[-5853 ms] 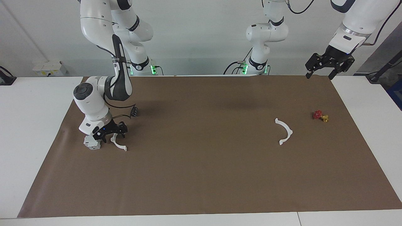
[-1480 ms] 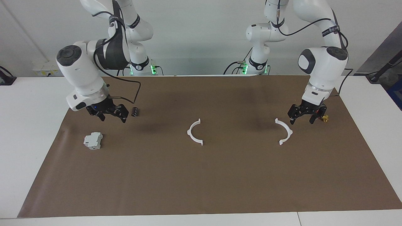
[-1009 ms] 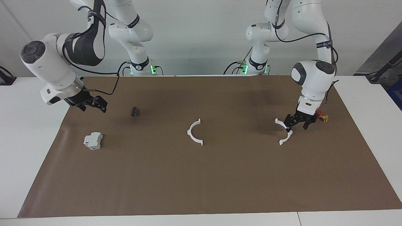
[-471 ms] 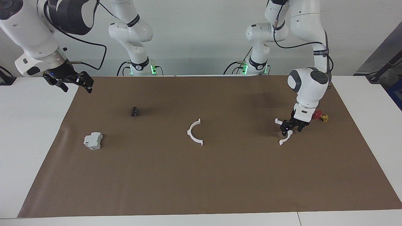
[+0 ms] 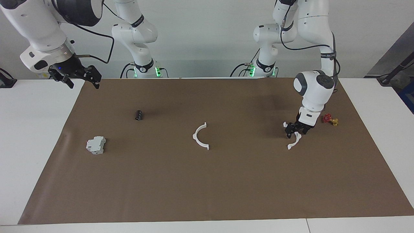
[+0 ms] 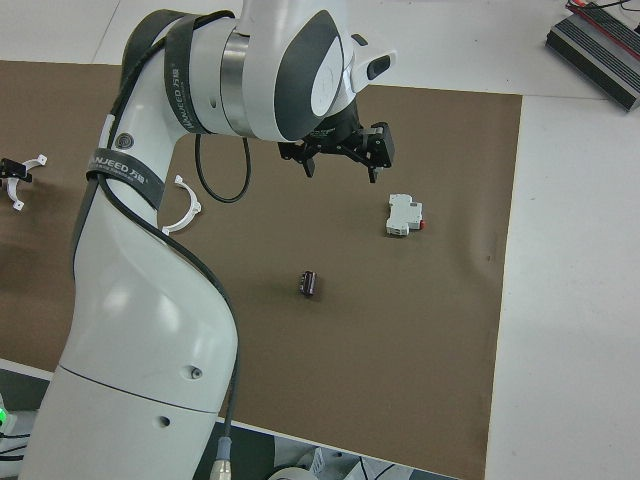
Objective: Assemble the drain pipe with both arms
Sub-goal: 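Grasp the other white clamp half with the left gripper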
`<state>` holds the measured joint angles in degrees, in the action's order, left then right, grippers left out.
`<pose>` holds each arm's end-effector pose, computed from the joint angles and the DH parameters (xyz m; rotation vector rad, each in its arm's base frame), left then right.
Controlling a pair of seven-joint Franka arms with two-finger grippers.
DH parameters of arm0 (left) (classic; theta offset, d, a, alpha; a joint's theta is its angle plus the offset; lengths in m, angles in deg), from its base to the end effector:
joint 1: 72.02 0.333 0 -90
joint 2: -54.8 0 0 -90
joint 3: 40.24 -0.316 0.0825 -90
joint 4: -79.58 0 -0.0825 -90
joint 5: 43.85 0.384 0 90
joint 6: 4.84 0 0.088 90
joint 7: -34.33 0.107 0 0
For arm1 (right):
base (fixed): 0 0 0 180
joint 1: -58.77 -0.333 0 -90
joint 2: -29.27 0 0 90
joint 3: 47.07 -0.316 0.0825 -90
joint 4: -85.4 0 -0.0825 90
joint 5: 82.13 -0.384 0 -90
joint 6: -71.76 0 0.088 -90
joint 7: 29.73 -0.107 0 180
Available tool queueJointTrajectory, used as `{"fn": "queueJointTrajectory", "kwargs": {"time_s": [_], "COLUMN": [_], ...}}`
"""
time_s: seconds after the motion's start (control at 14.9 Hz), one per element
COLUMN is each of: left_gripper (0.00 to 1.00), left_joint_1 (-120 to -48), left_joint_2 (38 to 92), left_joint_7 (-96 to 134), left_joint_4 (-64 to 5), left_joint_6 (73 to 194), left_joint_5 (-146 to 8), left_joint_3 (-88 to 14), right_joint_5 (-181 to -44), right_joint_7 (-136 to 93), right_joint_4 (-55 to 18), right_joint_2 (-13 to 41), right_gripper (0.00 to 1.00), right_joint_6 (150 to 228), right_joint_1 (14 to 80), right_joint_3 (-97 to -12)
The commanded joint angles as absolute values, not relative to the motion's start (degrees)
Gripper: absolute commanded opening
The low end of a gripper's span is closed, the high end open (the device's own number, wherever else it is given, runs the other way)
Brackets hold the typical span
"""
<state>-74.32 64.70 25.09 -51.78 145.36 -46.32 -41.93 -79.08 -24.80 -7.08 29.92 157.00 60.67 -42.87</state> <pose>0.5438 -0.0048 0.2902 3.0865 0.2871 0.2391 0.5368 -0.0637 0.6039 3.0948 -0.0336 -0.1852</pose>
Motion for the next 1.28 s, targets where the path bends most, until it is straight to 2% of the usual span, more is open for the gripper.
{"fn": "queueJointTrajectory", "kwargs": {"time_s": [0.0, 0.07, 0.13, 0.2, 0.27, 0.61, 0.74, 0.87, 1.21], "left_gripper": [0.98, 0.84, 0.58, 0.23, 0.0, 0.0, 0.0, 0.0, 0.0], "left_joint_1": [-75.0, -75.0, -75.0, -75.0, -75.0, -77.2, -78.8, -82.2, -92.7], "left_joint_2": [63.5, 63.5, 63.5, 63.6, 63.6, 63.4, 63.3, 63.2, 63.3], "left_joint_7": [26.2, 26.1, 26.1, 26.2, 26.5, 28.4, 28.0, 25.4, 4.1], "left_joint_4": [-53.2, -53.2, -53.2, -53.1, -53.0, -50.8, -46.5, -42.2, -37.9], "left_joint_6": [146.2, 146.3, 146.3, 146.4, 146.4, 143.8, 138.5, 133.1, 130.2], "left_joint_5": [-46.8, -46.8, -46.8, -46.7, -46.7, -46.7, -46.8, -46.8, -39.2], "left_joint_3": [-42.3, -42.3, -42.3, -42.3, -42.3, -42.4, -42.3, -42.6, -42.4], "right_joint_5": [-78.6, -78.6, -78.6, -78.6, -78.6, -79.1, -79.1, -79.2, -81.6], "right_joint_7": [-23.8, -24.0, -24.4, -25.3, -26.2, -25.6, -25.7, -25.9, -30.1], "right_joint_4": [-10.9, -11.8, -12.2, -12.2, -12.0, -11.5, -6.8, -2.4, -3.2], "right_joint_2": [32.7, 33.0, 33.1, 33.1, 33.0, 32.8, 30.7, 29.1, 28.9], "right_gripper": [1.0, 1.0, 1.0, 1.0, 1.0, 1.0, 1.0, 1.0, 1.0], "right_joint_6": [157.7, 159.1, 159.7, 159.9, 159.9, 159.9, 157.7, 153.7, 157.1], "right_joint_1": [60.9, 60.9, 60.8, 60.7, 60.3, 59.8, 59.2, 59.1, 58.2], "right_joint_3": [-43.0, -43.0, -43.0, -43.1, -43.6, -43.7, -43.8, -43.7, -43.8]}}
